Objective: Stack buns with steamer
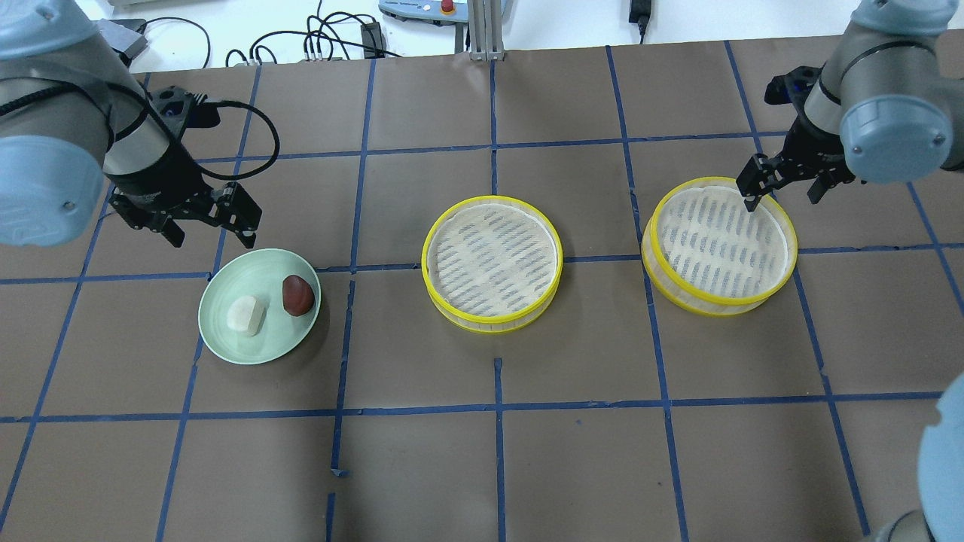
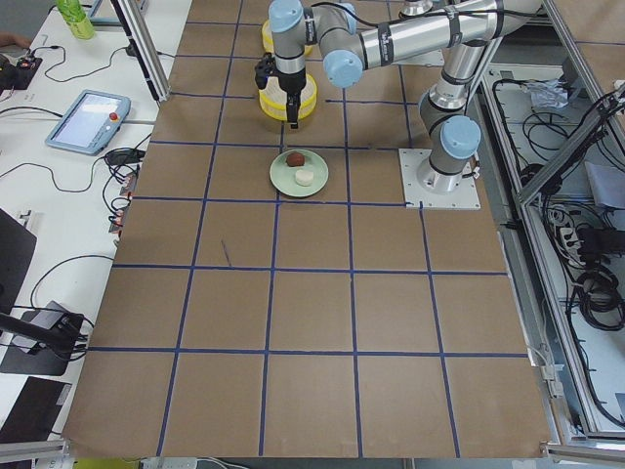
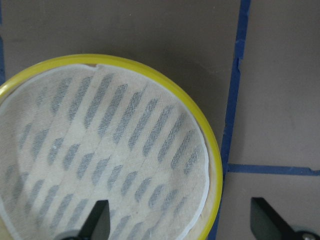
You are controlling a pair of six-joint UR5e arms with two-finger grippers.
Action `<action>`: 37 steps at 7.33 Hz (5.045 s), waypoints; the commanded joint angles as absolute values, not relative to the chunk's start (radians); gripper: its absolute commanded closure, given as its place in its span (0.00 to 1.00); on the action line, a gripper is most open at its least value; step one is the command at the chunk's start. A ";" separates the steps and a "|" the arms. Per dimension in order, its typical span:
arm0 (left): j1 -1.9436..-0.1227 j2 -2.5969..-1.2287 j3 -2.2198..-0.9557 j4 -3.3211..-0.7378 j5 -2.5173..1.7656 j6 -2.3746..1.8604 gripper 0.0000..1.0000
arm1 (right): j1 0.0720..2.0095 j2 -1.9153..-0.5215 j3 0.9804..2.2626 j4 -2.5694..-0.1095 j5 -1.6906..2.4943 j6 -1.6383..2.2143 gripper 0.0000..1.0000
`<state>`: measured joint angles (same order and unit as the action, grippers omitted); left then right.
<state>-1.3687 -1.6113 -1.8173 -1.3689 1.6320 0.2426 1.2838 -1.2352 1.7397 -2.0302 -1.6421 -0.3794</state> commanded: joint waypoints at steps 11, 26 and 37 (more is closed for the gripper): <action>-1.315 -1.879 -1.977 -1.089 1.716 0.250 0.67 | 1.213 -1.293 1.627 -1.853 -1.647 -0.469 0.92; -1.882 -1.967 -1.747 -0.896 1.476 -0.526 0.08 | 1.516 -1.362 1.644 -1.776 -1.625 -0.100 0.92; -1.366 -1.767 -2.009 -0.963 1.545 0.367 0.00 | 1.796 -1.278 1.631 -1.845 -1.562 0.295 0.91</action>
